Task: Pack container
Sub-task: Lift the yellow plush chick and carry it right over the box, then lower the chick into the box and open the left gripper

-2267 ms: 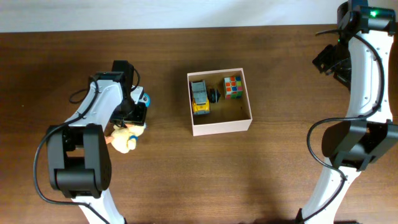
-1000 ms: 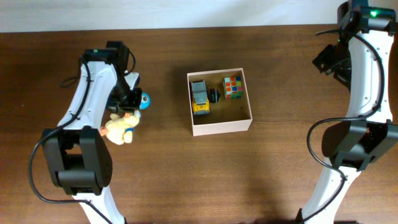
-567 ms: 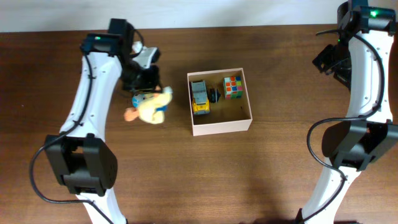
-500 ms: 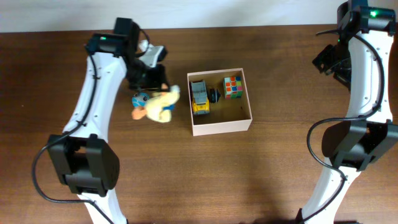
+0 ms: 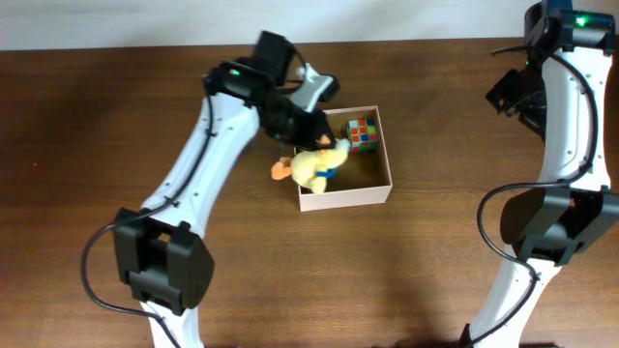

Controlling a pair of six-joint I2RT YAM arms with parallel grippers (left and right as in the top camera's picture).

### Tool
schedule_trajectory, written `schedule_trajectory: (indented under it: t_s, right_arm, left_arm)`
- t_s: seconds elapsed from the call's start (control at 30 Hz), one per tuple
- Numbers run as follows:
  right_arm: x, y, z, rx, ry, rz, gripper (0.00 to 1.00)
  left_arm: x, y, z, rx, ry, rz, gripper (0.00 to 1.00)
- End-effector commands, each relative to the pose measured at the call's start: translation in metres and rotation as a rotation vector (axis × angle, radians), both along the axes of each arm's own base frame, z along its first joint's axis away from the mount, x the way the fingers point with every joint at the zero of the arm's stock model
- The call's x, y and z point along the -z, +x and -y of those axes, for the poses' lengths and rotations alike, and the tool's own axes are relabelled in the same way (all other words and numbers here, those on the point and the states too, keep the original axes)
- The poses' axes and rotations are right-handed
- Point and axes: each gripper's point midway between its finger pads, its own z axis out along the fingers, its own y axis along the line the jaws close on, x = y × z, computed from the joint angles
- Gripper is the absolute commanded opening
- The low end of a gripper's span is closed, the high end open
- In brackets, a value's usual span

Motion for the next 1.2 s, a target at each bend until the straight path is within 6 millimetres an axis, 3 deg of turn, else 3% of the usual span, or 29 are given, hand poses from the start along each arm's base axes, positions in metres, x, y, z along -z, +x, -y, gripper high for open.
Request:
schedule_trajectory:
  t_s: [0.0, 0.17, 0.37, 0.47, 0.73, 0.93, 1.17]
  right_arm:
    - [-0.004, 0.001, 0.003, 0.013, -0.005, 0.015, 0.99]
    - [-0.004, 0.001, 0.003, 0.013, -0.005, 0.015, 0.99]
    - [-0.004, 0.001, 0.003, 0.013, -0.005, 0.015, 0.99]
    - [-0.004, 0.001, 0.003, 0.013, -0.005, 0.015, 0.99]
    - [-0.004, 0.001, 0.003, 0.013, -0.005, 0.015, 0.99]
    - [-0.004, 0.001, 0.003, 0.013, -0.005, 0.015, 0.99]
    - [-0.004, 0.001, 0.003, 0.013, -0.005, 0.015, 0.99]
  left_arm:
    - [0.007, 0.005, 0.01, 0.025, 0.138, 0.127, 0.16]
    - [0.01, 0.011, 0.034, 0.037, 0.277, 0.313, 0.16]
    - [-0.002, 0.018, 0.069, 0.026, 0.293, 0.476, 0.16]
    - [0.001, 0.024, 0.072, -0.026, 0.321, 0.496, 0.16]
    - [0.031, 0.029, 0.071, -0.106, 0.362, 0.423, 0.17]
    - [0.079, 0.03, 0.074, -0.083, 0.421, 0.351, 0.16]
    - [0.09, 0.028, 0.074, -0.08, 0.432, 0.329, 0.17]
